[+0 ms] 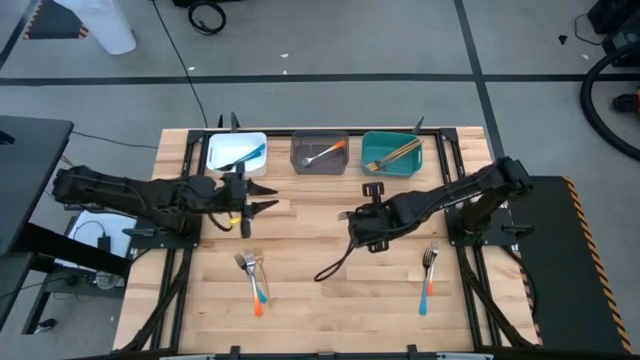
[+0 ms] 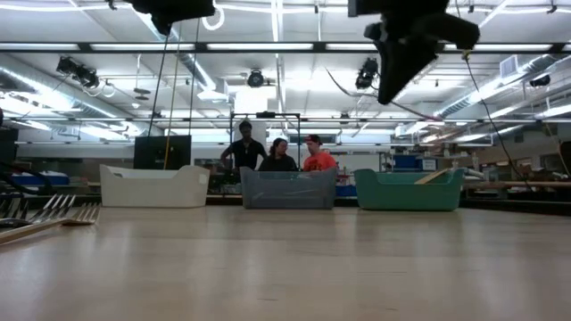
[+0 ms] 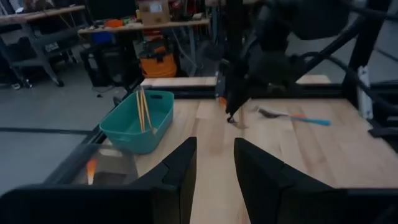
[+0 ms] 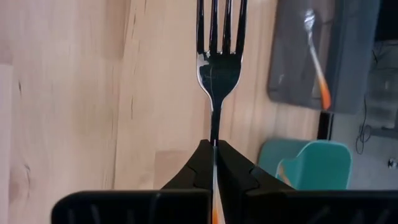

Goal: Sort silverware by color (type)
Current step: Put the orange fork into the black bin

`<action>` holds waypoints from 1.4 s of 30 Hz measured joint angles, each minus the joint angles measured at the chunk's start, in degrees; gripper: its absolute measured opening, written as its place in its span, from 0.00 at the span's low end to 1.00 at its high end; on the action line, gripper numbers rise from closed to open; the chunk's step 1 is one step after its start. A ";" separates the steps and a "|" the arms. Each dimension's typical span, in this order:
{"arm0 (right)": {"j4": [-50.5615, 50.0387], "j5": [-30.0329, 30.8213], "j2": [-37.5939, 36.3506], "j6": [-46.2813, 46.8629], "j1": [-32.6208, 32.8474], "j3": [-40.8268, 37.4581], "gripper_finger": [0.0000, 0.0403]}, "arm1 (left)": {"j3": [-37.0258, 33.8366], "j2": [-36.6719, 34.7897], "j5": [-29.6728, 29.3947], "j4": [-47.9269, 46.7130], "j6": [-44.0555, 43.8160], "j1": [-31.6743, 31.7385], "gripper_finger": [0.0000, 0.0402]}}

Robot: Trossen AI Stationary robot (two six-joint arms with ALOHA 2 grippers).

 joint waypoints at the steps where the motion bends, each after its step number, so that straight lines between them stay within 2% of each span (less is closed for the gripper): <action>1: -0.32 -0.10 0.00 -0.15 -0.14 0.83 0.03 | 0.00 -0.93 -0.01 -0.11 0.01 -0.46 0.29; 9: -1.20 -0.11 -5.25 -1.92 -1.80 2.67 0.03 | 0.00 -6.03 -0.07 -0.19 1.64 -7.19 0.29; 19: 1.80 -0.35 -15.02 -4.76 -1.95 2.67 0.03 | 0.00 -6.44 -5.24 -0.13 4.81 -12.31 0.29; 24: 4.55 -0.40 -19.02 -5.67 -1.93 2.67 0.03 | 0.00 -6.42 -5.53 0.24 5.52 -13.04 0.29; 31: 7.91 -0.79 -23.38 -6.07 -2.28 2.67 0.03 | 0.00 -5.72 -10.10 -0.09 4.61 -12.97 0.29; 42: 10.51 -0.70 -25.20 -5.49 -4.52 2.67 0.03 | 0.00 -1.65 -12.11 -0.24 4.07 -12.72 0.29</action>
